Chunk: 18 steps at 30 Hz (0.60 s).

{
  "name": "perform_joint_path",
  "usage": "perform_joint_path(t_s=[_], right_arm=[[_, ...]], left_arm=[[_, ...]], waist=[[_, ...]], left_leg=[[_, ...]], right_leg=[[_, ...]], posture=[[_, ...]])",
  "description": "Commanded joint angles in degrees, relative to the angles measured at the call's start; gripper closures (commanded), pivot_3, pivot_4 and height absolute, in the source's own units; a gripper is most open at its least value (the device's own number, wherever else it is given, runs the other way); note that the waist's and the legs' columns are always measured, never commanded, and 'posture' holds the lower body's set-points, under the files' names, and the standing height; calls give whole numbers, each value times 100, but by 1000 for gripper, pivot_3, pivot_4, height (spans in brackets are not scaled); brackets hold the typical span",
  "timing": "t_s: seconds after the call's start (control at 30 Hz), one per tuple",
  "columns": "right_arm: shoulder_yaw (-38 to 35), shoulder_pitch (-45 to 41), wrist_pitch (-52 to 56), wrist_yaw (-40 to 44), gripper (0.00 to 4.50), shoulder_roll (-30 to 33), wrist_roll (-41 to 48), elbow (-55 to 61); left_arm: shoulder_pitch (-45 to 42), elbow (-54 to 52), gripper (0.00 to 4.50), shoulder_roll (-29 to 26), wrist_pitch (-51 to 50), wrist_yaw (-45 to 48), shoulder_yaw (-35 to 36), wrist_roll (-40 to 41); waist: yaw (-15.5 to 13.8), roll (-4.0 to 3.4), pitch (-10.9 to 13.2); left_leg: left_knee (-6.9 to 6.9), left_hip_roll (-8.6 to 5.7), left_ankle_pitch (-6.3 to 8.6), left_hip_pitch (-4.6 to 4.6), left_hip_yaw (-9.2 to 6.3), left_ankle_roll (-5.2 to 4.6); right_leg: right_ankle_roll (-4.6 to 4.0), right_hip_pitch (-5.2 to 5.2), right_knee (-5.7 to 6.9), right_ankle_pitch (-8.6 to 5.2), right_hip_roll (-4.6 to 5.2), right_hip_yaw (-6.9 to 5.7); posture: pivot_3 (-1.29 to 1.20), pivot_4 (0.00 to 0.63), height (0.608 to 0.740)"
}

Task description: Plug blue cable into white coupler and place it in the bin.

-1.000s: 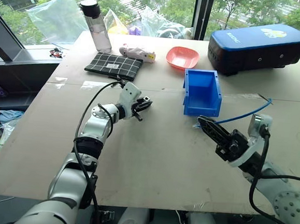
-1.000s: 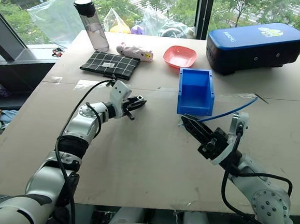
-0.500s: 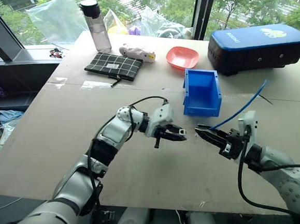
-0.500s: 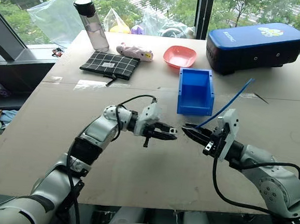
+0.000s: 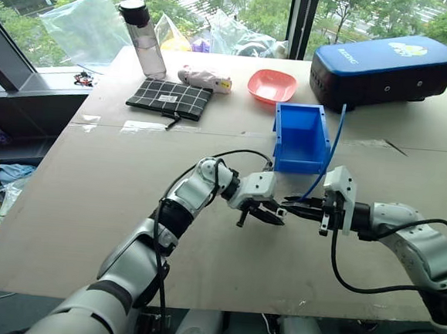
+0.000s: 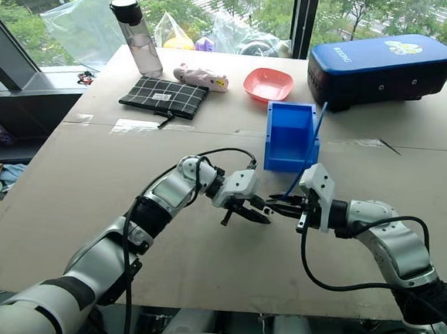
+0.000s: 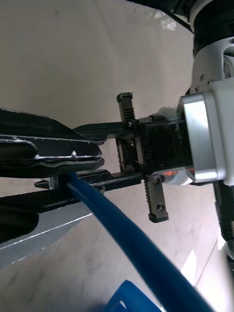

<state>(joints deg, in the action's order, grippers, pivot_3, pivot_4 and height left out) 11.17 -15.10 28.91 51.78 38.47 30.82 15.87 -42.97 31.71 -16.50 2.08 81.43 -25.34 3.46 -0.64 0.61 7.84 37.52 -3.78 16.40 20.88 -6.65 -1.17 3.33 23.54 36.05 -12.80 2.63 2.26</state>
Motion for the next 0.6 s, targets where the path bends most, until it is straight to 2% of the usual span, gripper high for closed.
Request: perform_joint_path(t_s=[0.03,0.3,0.6], right_arm=[[12,-13,-167,172,4500,-51,-172,37],[27,-99,-89,325,4500,-196,-235,100],[399,-132,-223,454,4500,-66,-944,-150]], left_arm=[[-43,-34,3966,29,31,45,-51,-104],[-59,-17,3966,54,35,40,-55,-161],[-36,-138,3966,72,16,59,-44,-170]], waist=[[-1,0,0],[-3,0,-1],[-12,0,-3]], left_leg=[[0,0,0,0,0,0],[1,0,0,-1,-2,1],[3,-3,-1,-1,-2,1]], right_leg=[[0,0,0,0,0,-1],[0,0,1,0,0,0],[0,-2,2,0,1,-2]], posture=[[0,150,740],[0,150,740],[0,150,740]])
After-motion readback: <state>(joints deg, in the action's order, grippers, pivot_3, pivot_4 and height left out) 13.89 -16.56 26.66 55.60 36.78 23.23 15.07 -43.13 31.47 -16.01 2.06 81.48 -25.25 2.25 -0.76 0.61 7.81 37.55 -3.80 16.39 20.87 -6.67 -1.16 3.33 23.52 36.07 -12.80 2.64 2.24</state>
